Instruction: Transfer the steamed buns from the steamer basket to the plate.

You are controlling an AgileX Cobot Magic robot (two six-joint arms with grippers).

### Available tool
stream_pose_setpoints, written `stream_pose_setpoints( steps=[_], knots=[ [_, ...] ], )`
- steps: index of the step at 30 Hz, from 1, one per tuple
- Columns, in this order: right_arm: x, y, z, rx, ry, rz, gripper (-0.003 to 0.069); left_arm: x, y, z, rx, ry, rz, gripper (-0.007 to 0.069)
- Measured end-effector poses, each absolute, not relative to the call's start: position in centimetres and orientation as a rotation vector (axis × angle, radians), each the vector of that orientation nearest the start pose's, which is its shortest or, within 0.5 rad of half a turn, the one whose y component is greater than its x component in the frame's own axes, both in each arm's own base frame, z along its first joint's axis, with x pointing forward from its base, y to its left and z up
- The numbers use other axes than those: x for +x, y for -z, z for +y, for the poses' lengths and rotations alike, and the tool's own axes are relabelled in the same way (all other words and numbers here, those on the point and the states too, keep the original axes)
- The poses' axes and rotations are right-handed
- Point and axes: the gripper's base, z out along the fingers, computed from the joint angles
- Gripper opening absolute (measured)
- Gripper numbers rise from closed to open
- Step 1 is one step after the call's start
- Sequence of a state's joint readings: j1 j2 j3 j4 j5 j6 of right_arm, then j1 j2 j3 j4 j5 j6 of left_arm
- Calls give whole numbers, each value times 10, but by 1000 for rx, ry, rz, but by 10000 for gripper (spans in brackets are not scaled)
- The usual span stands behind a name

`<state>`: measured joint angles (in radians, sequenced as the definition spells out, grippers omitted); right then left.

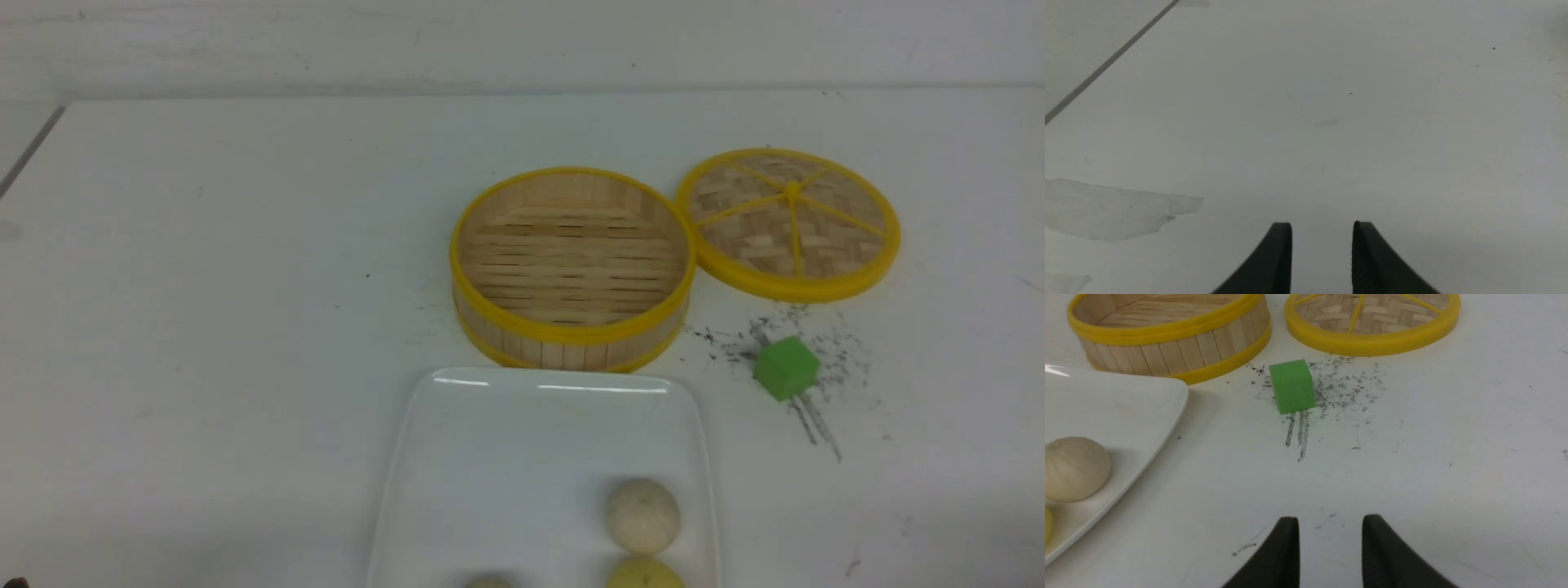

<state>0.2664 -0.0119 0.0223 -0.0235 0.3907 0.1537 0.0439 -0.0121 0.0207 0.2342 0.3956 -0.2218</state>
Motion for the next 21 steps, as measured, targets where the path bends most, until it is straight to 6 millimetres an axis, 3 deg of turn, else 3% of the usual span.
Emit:
stream_pose_setpoints(
  steps=[21],
  knots=[
    [50, -171, 13, -121, -264, 1889, 242, 51, -172, 10, -118, -95, 1876, 242]
  ],
)
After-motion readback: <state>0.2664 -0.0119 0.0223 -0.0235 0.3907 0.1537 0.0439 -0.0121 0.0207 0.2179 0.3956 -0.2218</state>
